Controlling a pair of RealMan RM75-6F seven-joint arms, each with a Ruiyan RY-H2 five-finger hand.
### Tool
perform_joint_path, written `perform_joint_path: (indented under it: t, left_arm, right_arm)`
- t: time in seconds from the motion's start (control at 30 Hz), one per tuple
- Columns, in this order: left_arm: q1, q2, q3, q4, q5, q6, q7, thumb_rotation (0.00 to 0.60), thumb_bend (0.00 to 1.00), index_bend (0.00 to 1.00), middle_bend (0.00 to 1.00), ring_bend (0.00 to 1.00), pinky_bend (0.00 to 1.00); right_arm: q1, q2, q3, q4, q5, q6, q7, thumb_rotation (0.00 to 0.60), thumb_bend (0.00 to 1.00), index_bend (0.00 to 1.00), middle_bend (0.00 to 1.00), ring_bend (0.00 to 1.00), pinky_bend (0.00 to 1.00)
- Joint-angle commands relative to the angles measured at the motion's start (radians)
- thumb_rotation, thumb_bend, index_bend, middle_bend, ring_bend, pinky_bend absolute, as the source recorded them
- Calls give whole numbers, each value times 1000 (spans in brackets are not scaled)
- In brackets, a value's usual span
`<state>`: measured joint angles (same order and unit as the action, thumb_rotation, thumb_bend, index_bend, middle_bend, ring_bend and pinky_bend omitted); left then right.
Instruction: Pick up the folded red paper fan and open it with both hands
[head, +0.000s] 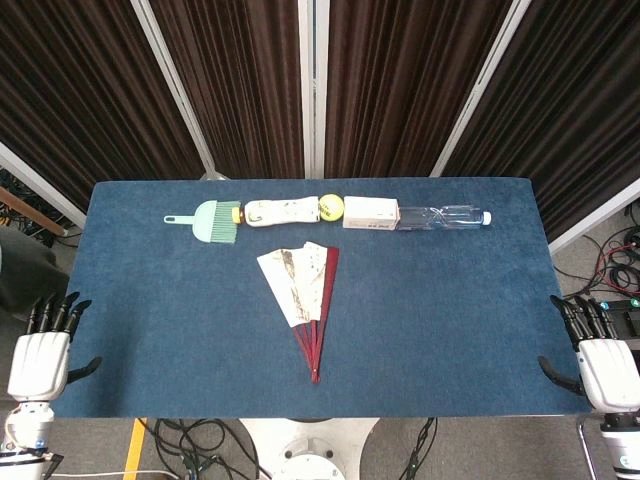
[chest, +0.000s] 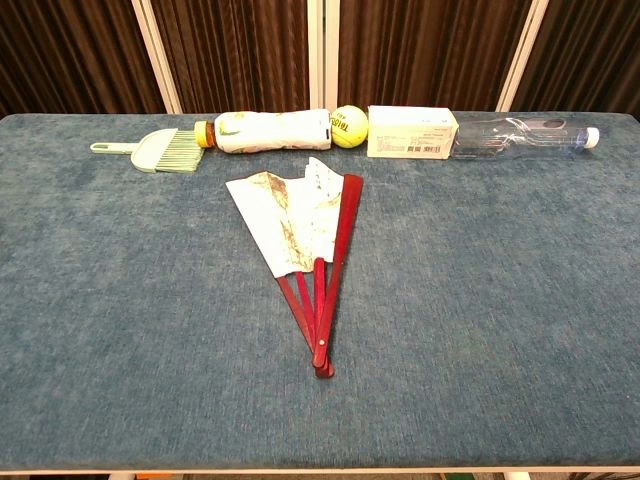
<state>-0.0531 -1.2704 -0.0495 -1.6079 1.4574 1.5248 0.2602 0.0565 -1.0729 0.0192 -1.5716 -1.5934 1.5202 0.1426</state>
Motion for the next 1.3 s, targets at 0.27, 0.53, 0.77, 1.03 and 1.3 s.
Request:
perform_joint_path:
  t: [0.27,0.53,0.77,1.03,1.3]
  left_arm:
    - [2,-3,1,4,1,4,-7,600,0,184,103,0,31]
    - [5,-2,-2,0,5,16,-7,600,0,184,104,0,31]
    - [6,1,-1,-8,7,17,-2,600,0,184,103,0,31]
    - [5,11,-6,-10,-2,14,-7,600,0,184,104,0,31]
    - [-2,18,-15,-14,-5,10,-10,600,0,184,103,0,31]
  right_arm:
    - [26,4,-7,-2,-35,-27,-6,600,171,52,140,0,0]
    - [245,-42,27,-16,-134,-267,-75,600,164,170,231,0,0]
    - [469,-264,102,108,-63,-532,-79,600,43,314,306,0,0]
    - [622,-578,159,379,-14,-590,-102,600,26,391,322,0,0]
    - [704,-805,150,659,-22,-550,-63,600,26,434,339,0,0]
